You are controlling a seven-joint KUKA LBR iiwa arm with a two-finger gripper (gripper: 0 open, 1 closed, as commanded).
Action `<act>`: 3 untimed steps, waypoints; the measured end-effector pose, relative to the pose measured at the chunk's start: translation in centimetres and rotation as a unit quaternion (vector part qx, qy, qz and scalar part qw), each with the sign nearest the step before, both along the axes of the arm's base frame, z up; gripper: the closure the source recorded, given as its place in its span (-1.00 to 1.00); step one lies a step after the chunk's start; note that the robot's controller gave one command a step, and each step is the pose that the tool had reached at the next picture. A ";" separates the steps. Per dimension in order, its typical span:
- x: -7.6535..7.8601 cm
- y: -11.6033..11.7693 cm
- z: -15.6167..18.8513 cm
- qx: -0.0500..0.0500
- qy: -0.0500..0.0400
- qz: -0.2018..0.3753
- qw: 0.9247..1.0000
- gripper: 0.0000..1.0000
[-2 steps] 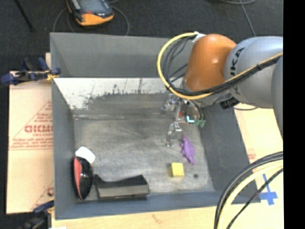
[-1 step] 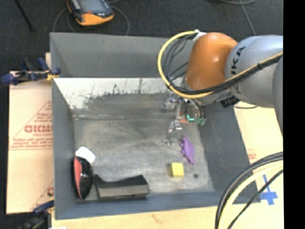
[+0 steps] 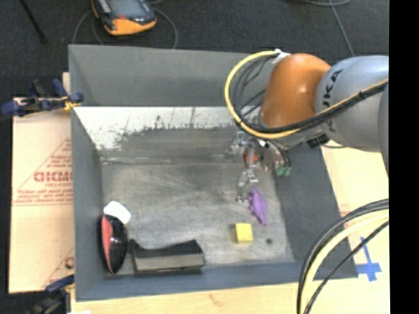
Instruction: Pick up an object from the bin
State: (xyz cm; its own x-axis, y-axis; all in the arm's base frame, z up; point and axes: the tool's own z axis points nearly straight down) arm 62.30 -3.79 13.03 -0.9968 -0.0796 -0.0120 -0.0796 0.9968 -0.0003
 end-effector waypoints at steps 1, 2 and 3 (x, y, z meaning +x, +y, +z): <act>-5.9 -5.8 -0.9 -0.001 0.006 0.027 1.000 -1.00; -7.5 -7.7 -1.4 -0.001 0.006 0.011 1.000 -1.00; -10.1 -7.1 -2.0 0.000 0.002 -0.031 1.000 -1.00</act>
Offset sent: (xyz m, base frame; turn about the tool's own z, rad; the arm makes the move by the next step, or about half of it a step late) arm -0.0193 -0.0723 -0.0308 0.0369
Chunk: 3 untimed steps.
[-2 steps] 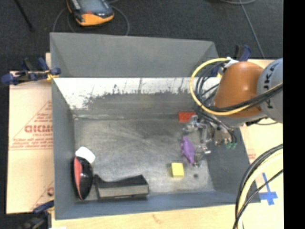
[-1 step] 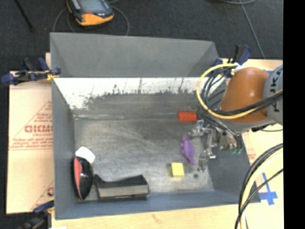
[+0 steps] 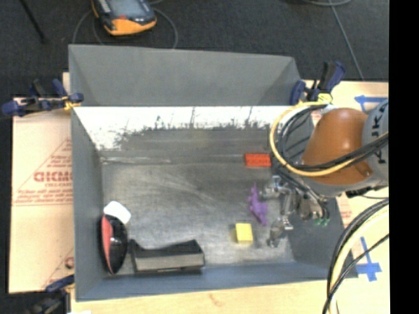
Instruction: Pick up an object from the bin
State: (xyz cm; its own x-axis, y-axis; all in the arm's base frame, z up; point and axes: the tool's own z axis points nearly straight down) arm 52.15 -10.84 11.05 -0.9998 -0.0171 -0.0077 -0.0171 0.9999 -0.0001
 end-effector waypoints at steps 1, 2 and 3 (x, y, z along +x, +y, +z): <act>-1.4 0.1 -0.1 0.000 0.003 -0.014 1.000 -1.00; -3.1 0.4 0.7 0.000 0.003 -0.035 0.999 -1.00; -3.4 2.6 -3.0 -0.001 0.001 -0.010 1.000 -1.00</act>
Offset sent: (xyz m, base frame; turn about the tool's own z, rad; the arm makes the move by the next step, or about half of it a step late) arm -0.0198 0.0110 -0.0026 0.1401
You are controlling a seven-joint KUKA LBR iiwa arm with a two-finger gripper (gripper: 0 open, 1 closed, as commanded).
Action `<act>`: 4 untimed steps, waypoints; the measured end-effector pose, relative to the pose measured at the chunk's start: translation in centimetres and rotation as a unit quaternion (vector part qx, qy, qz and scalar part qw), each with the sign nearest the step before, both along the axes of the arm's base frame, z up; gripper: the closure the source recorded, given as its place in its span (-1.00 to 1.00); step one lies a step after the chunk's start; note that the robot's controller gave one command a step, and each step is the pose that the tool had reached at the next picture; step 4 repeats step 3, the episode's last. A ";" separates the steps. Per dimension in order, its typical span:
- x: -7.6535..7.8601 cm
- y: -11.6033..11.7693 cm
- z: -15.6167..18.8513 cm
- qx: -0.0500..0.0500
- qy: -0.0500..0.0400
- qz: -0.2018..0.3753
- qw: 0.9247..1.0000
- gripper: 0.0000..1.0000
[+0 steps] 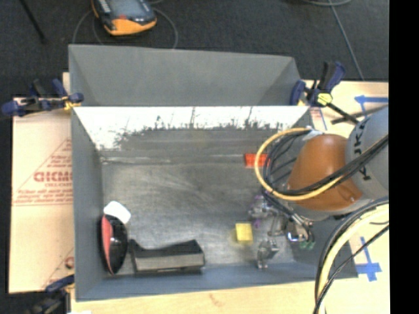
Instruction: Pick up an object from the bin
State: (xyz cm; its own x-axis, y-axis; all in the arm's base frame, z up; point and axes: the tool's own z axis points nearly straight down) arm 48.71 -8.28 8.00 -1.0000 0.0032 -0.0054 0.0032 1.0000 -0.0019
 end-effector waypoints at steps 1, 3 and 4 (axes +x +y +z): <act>-0.6 1.6 2.7 0.001 0.001 -0.196 0.981 1.00; -1.0 1.1 12.6 0.001 0.001 -0.185 0.983 1.00; -1.0 1.1 12.6 0.001 0.001 -0.185 0.983 1.00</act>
Offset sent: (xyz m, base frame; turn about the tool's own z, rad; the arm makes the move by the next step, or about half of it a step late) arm 0.0000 0.0000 0.0000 0.0000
